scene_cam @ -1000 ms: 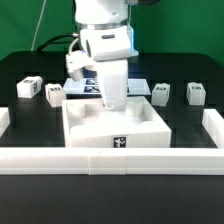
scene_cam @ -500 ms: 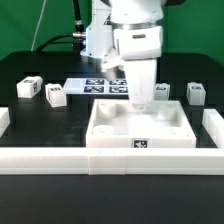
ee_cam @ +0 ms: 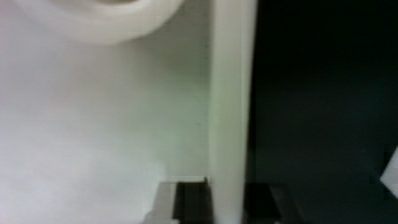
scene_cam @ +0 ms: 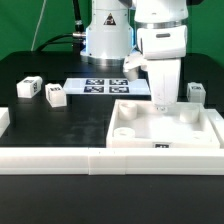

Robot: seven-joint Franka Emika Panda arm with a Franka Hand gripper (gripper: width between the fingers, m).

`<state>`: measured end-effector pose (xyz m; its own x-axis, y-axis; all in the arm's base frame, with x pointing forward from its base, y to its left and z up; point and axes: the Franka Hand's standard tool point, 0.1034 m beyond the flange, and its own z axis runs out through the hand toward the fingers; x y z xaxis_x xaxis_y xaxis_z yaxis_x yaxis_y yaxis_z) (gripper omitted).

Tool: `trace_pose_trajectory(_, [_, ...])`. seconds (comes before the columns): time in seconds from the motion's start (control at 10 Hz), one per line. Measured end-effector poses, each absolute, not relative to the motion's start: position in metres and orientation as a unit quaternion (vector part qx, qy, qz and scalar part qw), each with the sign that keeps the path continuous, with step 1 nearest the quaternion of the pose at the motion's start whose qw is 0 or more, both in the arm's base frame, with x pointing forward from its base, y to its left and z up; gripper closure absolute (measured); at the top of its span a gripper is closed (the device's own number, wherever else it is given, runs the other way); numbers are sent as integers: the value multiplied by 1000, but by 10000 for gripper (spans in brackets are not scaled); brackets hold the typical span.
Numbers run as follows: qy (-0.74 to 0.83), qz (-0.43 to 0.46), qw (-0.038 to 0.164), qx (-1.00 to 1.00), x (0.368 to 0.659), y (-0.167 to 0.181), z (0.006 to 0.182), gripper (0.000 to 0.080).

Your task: Assemble one leg

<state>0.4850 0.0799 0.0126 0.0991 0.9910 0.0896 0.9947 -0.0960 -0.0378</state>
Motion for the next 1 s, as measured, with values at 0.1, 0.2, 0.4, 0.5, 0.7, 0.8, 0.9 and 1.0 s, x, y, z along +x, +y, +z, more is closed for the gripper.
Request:
trace_pose_trajectory(0.1, [-679,-21,44,-733,485,79,12,735])
trace_pose_trajectory(0.2, [-693,-23,43,-719,486,76,12,735])
trace_pose_trajectory(0.4, [-717,-26,42,-695,494,70,12,735])
trace_pose_trajectory(0.5, [-717,-27,41,-696,499,71,12,735])
trace_pose_trajectory(0.7, [-701,-27,42,-712,502,77,13,735])
trace_pose_trajectory(0.8, [-698,-24,43,-714,502,77,13,735])
trace_pose_trajectory(0.9, [-697,-23,44,-716,502,77,13,735])
trace_pose_trajectory(1.0, [-689,-22,45,-723,501,77,13,735])
